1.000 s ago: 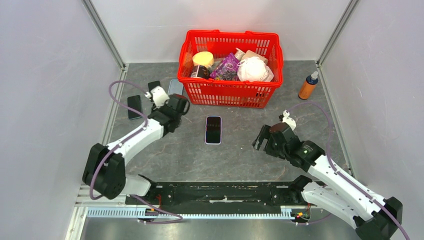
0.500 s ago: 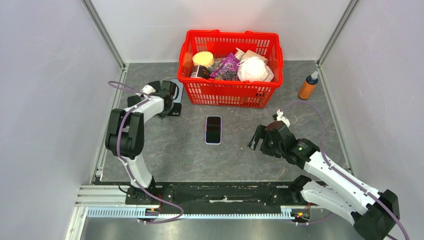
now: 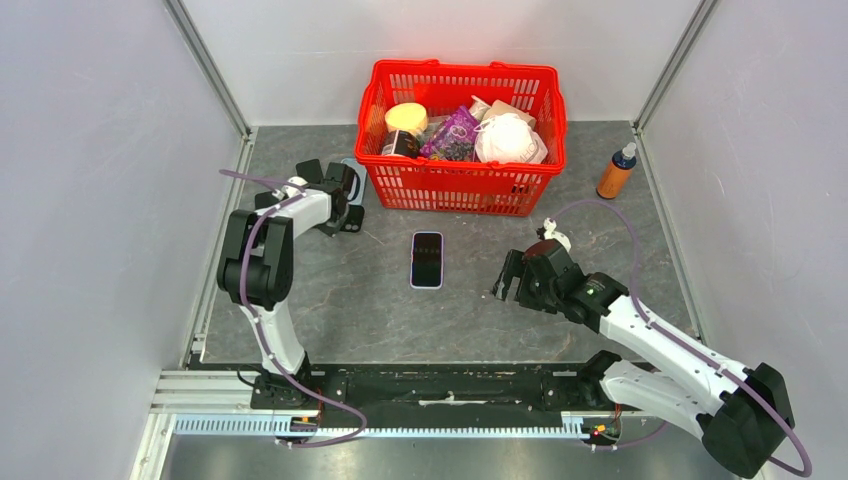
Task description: Put the phone into the phone case
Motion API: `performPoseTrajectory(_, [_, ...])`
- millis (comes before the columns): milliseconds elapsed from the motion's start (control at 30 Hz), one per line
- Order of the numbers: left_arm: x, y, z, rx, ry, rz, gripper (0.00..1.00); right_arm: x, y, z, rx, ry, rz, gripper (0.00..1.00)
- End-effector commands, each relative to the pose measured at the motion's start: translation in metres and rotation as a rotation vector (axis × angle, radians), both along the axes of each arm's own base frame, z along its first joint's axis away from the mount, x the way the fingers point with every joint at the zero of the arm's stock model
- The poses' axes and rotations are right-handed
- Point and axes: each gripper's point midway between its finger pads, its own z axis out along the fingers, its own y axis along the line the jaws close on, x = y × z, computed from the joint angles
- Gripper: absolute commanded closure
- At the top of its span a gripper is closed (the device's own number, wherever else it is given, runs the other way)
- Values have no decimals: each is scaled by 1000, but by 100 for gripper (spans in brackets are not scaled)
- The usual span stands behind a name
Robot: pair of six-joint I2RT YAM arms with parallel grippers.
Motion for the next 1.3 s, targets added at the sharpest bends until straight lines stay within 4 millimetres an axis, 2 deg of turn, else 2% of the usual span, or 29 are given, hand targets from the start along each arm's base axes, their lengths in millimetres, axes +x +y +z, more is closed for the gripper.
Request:
performPoseTrajectory(0, [-7, 5, 3, 16, 20, -17, 98, 7, 2, 6, 3, -38, 15, 6])
performPoseTrajectory(167, [-22, 7, 28, 74, 62, -182, 98, 10, 2, 10, -7, -52, 16, 6])
performPoseTrajectory(300, [-51, 7, 39, 78, 40, -295, 98, 14, -2, 12, -35, -62, 5, 6])
performPoseTrajectory(367, [-64, -2, 50, 46, -29, -360, 98, 16, -4, 14, -47, -67, 0, 5])
performPoseTrajectory(467, [-86, -29, 60, 8, -107, -487, 98, 19, -5, 17, -56, -77, -14, 5])
performPoseTrajectory(567, [-107, -74, 69, -14, -141, -662, 98, 23, -10, 22, -76, -91, -39, 5])
performPoseTrajectory(767, [-146, -187, 84, -70, -205, -949, 98, 25, -29, 30, -127, -110, -118, 5])
performPoseTrajectory(867, [-159, -246, 80, -87, -194, -1071, 98, 22, -35, 28, -134, -104, -143, 5])
performPoseTrajectory(967, [-165, -291, 65, -102, -157, -1143, 98, 18, -37, 25, -128, -94, -158, 5])
performPoseTrajectory(1033, [-168, -315, 58, -130, -158, -1176, 98, 16, -38, 23, -125, -86, -161, 5])
performPoseTrajectory(1133, [-172, -338, 49, -134, -141, -1203, 98, 13, -40, 20, -130, -80, -168, 5])
performPoseTrajectory(1267, [-177, -352, 38, -136, -120, -1204, 98, 13, -39, 17, -135, -69, -164, 5])
